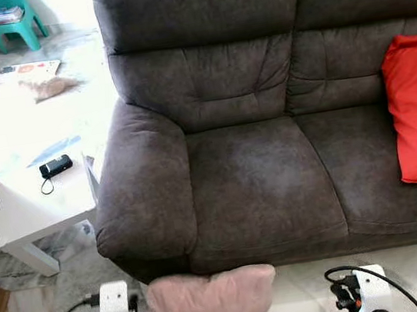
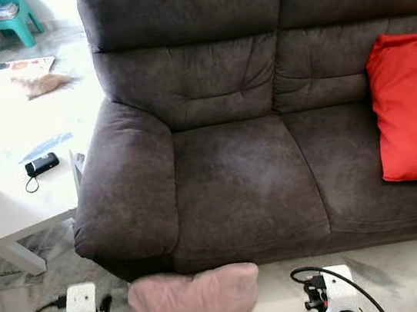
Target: Move the pillow to the sofa from floor
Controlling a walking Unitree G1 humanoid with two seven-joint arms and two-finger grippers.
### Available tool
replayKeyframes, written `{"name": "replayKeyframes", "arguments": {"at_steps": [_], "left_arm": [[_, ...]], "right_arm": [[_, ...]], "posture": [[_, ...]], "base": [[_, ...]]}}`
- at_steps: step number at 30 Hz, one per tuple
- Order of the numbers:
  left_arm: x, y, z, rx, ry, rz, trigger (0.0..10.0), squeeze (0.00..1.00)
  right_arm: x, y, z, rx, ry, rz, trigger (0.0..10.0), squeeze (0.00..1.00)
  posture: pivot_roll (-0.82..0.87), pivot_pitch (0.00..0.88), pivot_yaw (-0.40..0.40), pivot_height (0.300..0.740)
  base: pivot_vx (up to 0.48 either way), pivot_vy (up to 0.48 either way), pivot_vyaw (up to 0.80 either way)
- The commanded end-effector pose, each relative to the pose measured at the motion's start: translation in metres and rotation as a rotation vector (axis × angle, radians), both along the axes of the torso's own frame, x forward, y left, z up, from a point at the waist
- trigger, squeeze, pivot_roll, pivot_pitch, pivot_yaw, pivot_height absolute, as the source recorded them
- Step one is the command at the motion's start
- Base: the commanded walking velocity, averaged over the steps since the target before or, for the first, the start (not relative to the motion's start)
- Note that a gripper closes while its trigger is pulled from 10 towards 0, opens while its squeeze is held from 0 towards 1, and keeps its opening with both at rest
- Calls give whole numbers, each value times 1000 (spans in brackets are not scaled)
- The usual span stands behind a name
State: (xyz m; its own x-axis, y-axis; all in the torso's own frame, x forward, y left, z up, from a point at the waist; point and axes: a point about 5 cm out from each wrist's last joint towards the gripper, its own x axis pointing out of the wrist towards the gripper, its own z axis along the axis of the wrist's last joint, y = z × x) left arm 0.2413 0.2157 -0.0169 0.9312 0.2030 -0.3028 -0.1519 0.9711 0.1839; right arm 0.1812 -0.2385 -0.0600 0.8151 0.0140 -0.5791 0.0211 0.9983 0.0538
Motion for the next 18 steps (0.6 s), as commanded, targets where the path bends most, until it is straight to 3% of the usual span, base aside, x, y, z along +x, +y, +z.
{"name": "replayKeyframes", "arguments": {"at_steps": [1,4,6,7,8,9,10,15,18], "left_arm": [[2,1,7,16,-56,5,10000,0],[12,-8,27,85,-179,-75,10000,0],[13,-10,34,87,-225,-78,10000,0],[14,-10,41,90,-267,-72,10000,0],[14,-10,41,90,-267,-72,10000,0],[13,-11,46,97,-296,-71,10000,0],[13,-12,49,98,-314,-74,10000,0],[9,-17,62,112,-371,-95,10000,0],[8,-15,66,119,-387,-83,10000,0]], "right_arm": [[-2,-3,2,6,-31,-19,10000,0],[-2,-4,5,17,-85,-40,10000,0],[-2,-4,6,25,-111,-58,10000,0],[40,21,31,-9,-295,-9,10000,0],[40,21,31,-9,-295,-9,10000,0],[76,46,60,33,-474,10,10000,0],[87,52,74,41,-546,15,10000,0],[98,55,99,18,-679,38,10000,0],[99,54,102,12,-693,40,10000,0]], "posture": [[8,63,-49,740],[11,53,-50,740],[13,48,-49,740],[13,41,-50,740],[13,41,-50,740],[11,32,-49,740],[8,25,-49,740],[4,8,-54,740],[5,7,-54,740]], "base": [[0,0,0],[0,0,0],[0,0,0],[0,0,0],[0,0,0],[0,0,0],[0,0,0],[0,0,0],[0,0,0]]}}
